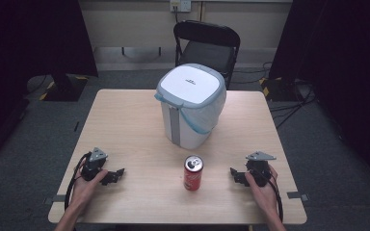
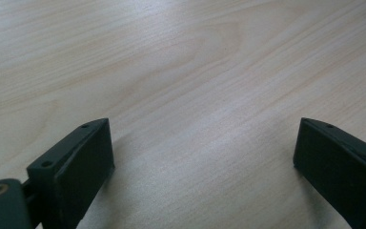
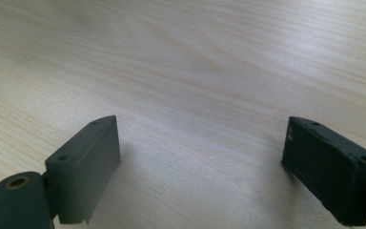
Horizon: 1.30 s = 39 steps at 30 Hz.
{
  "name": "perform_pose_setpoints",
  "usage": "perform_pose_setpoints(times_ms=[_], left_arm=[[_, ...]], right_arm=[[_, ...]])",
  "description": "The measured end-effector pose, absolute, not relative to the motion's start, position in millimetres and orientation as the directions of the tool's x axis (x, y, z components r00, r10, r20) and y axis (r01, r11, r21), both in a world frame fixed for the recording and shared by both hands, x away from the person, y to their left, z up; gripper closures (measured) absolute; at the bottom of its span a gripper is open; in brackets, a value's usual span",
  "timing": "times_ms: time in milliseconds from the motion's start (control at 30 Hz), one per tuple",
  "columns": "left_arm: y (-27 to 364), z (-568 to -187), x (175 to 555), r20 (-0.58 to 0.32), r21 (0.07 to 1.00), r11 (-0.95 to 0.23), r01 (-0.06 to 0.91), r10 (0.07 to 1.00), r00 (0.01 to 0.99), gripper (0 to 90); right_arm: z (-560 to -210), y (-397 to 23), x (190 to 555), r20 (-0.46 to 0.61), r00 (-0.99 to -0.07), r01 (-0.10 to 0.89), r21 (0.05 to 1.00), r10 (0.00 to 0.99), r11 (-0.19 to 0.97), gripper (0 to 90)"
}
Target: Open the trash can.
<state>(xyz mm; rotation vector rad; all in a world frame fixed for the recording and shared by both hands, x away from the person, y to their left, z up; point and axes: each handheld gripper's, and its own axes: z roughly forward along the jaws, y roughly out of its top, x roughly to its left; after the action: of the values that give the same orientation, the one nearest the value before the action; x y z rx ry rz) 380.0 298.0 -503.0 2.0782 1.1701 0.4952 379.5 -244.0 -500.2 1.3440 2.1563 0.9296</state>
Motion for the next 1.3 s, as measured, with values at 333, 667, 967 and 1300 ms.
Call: perform_pose_setpoints(times_ms=[333,667,967,1300], left_arm=[[296,-500,377,-0.001,0.722,-0.363,0.589,0.851,0.526,10.1],[268,-480,366,-0.062,0.779,-0.334,0.531,0.802,0.595,18.0],[222,-465,353,-0.106,0.833,-0.322,0.449,0.704,0.702,18.0],[177,-455,337,-0.087,0.833,-0.403,0.380,0.583,0.808,16.1]], right_arm=[[-500,-244,379,-0.014,-0.436,0.609,0.732,0.900,0.306,11.2],[-500,-244,379,-0.016,-0.436,0.607,0.733,0.900,0.307,11.2],[-500,-244,379,-0.016,-0.435,0.607,0.733,0.900,0.307,11.2],[-500,-244,379,-0.016,-0.436,0.607,0.733,0.900,0.307,11.2]])
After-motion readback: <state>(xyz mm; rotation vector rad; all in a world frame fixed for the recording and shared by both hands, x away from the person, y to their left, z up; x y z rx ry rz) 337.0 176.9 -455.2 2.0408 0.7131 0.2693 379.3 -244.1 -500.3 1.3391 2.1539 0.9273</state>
